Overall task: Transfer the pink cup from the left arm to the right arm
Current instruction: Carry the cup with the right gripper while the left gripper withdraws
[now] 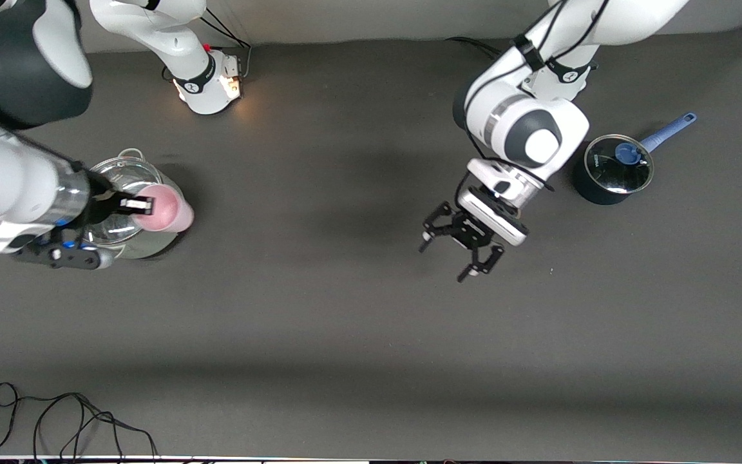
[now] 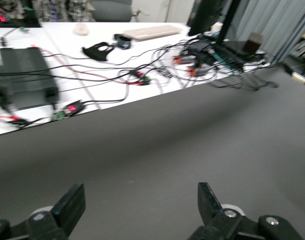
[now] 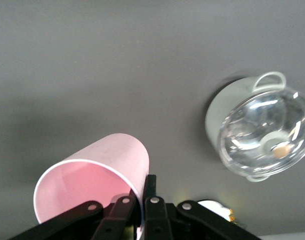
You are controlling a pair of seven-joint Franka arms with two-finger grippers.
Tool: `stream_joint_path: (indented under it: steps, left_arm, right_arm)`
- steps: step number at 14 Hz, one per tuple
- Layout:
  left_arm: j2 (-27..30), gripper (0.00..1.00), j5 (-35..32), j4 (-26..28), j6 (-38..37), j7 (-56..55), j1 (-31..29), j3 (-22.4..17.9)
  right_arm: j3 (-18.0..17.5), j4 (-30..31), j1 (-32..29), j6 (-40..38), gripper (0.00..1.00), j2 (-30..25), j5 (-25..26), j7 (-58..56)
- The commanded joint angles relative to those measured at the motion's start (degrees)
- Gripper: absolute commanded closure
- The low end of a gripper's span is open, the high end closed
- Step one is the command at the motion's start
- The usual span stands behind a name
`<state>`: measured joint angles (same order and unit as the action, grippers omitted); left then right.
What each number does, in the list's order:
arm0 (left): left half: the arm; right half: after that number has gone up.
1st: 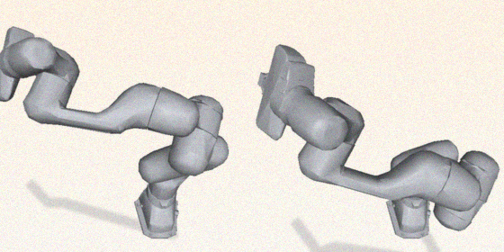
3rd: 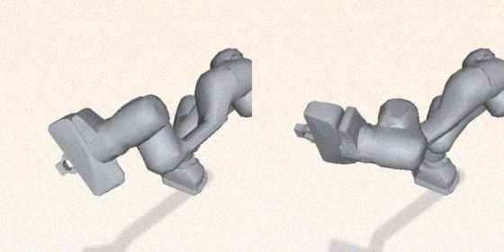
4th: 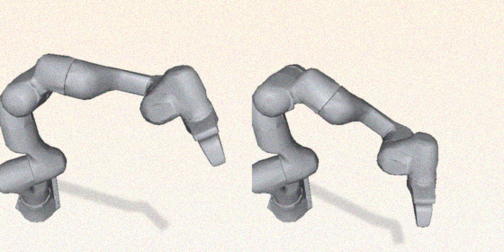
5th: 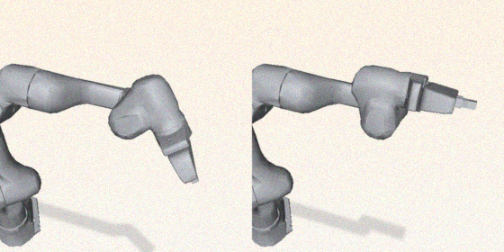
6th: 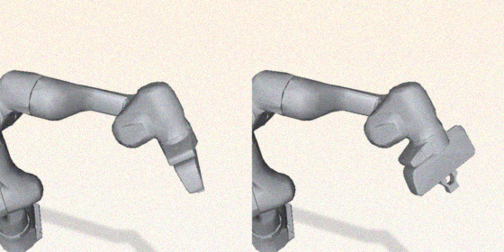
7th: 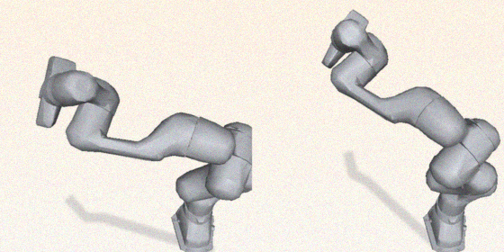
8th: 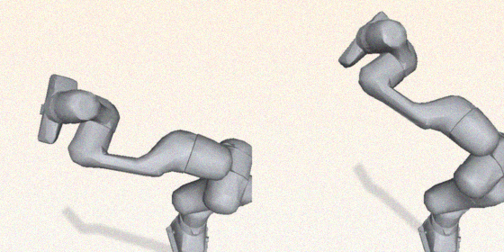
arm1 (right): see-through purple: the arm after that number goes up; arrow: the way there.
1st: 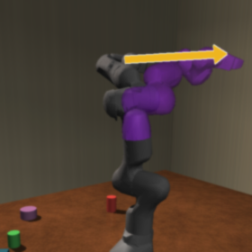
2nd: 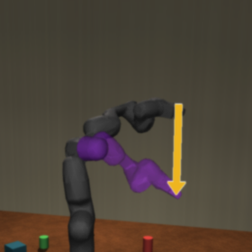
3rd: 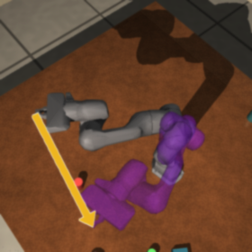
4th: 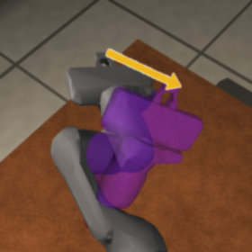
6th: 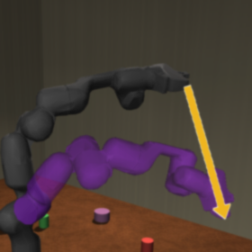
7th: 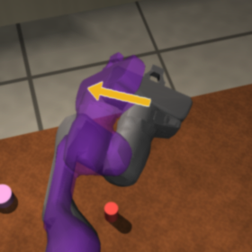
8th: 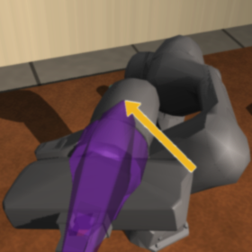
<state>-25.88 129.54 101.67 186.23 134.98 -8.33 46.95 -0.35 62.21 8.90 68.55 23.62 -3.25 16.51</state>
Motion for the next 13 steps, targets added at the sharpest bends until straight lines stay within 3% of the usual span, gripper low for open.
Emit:
stream_joint_path:
  steps: [1, 5, 8, 13]
  left_arm:
    - [0.1, 0.00, -4.4, -0.4, 1.1, 0.7, 0.4, -1.3]
    - [0.5, 0.00, -5.4, -0.5, 1.5, 0.7, 0.3, -1.3]
    - [0.4, 0.00, -8.0, -0.9, 2.1, 0.8, 0.2, -1.3]
    - [-0.5, 0.00, -24.5, 1.0, -0.9, 0.5, -3.2, -0.8]
  right_arm:
    - [1.8, 6.5, -0.5, 4.6, 1.00, -2.0, 1.3, -5.4]
    - [2.9, 23.3, -0.5, 20.7, 1.00, -6.2, 1.3, -7.8]
    - [3.8, 30.9, -0.5, 29.4, 1.00, -6.5, 1.1, -8.0]
    - [4.1, 43.6, -0.5, 44.5, 1.00, -6.5, 1.1, -8.2]
